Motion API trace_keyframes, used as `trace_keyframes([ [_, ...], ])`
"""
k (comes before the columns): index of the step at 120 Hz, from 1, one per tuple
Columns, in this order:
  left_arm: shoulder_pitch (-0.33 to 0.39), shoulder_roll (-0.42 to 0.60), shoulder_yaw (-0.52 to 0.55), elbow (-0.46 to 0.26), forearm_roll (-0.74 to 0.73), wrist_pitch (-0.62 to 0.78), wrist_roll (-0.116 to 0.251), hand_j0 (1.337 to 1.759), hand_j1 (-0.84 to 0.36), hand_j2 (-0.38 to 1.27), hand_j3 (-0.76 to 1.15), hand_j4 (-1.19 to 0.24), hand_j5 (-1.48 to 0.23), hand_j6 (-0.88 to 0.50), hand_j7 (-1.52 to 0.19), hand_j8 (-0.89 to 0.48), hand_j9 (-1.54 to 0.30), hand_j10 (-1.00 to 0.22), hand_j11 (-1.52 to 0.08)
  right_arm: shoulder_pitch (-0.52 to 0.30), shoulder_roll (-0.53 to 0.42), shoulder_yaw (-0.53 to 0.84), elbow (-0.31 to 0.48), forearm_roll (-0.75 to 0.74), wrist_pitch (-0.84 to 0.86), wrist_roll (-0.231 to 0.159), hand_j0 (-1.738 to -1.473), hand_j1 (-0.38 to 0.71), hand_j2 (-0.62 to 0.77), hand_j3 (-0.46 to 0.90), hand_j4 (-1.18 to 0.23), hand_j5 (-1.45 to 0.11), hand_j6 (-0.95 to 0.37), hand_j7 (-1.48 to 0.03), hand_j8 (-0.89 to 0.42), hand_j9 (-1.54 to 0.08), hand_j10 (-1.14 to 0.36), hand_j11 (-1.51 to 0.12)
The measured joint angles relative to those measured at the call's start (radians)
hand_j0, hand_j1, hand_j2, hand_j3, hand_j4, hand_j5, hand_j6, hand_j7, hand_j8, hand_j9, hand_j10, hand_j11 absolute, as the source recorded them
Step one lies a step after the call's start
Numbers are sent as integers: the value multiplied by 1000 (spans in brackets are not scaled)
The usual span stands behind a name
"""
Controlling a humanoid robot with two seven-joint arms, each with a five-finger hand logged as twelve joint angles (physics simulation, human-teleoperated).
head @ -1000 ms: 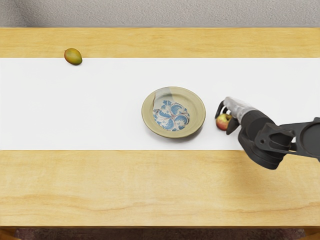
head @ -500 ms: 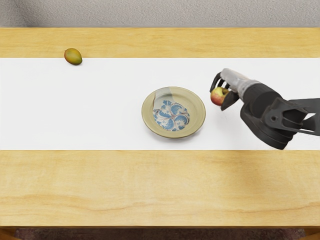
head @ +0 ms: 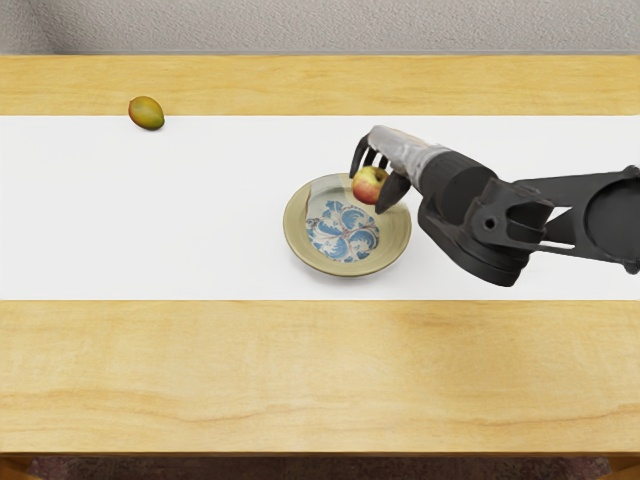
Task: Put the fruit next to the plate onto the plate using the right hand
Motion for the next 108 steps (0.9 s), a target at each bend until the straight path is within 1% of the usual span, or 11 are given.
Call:
trace_keyframes([
  [19,0,0,0,0,0,0,0,1658,349,0,0,-1,0,-1,0,-1,0,0,0,-5,101,10,-68,5,2,0,-1651,264,186,0,-596,-1054,-434,-1003,-466,-997,-775,-992],
  [42,0,0,0,0,0,0,0,1658,349,0,0,-1,0,-1,0,-1,0,0,0,-60,196,12,-174,5,11,0,-1652,252,173,0,-592,-1067,-422,-1006,-452,-1003,-776,-998],
  [43,0,0,0,0,0,0,0,1658,349,0,0,-1,0,-1,0,-1,0,0,0,-61,199,12,-177,5,11,0,-1652,250,174,1,-591,-1053,-419,-993,-454,-992,-765,-987],
  [49,0,0,0,0,0,0,0,1658,349,0,0,-1,0,-1,0,-1,0,0,0,-58,212,14,-186,4,11,1,-1654,120,136,0,-463,-824,-328,-778,-356,-776,-599,-773],
  [55,0,0,0,0,0,0,0,1658,349,0,0,-1,0,-1,0,-1,0,0,0,-55,220,16,-190,5,10,2,-1655,18,107,0,-362,-645,-257,-609,-278,-608,-469,-605],
  [62,0,0,0,0,0,0,0,1658,349,0,0,-1,0,-1,0,-1,0,0,0,-51,223,18,-192,7,9,2,-1655,-74,81,0,-272,-485,-193,-458,-209,-457,-352,-455],
  [69,0,0,0,0,0,0,0,1658,349,0,0,-1,0,-1,0,-1,0,0,0,-42,220,19,-185,36,10,2,-1656,-142,61,0,-205,-364,-146,-344,-158,-343,-265,-342],
  [82,0,0,0,0,0,0,0,1658,349,0,0,-1,0,-1,0,-1,0,0,0,4,206,36,-159,150,11,2,-1657,-228,36,0,-121,-214,-86,-202,-93,-202,-156,-201],
  [94,0,0,0,0,0,0,0,1658,349,0,0,-1,0,-1,0,-1,0,0,0,95,210,79,-127,307,40,2,-1657,-275,23,0,-74,-131,-54,-124,-58,-124,-96,-123],
  [101,-1,0,0,0,0,0,0,1658,349,0,0,-1,0,-1,0,-1,0,0,0,139,220,136,-112,414,104,2,-1658,-293,17,0,-56,-99,-41,-93,-44,-93,-72,-93],
  [108,0,0,0,0,0,0,0,1658,349,0,0,-1,0,-1,0,-1,0,0,0,163,223,206,-88,519,160,2,-1658,-307,13,0,-42,-74,-31,-70,-33,-70,-54,-70],
])
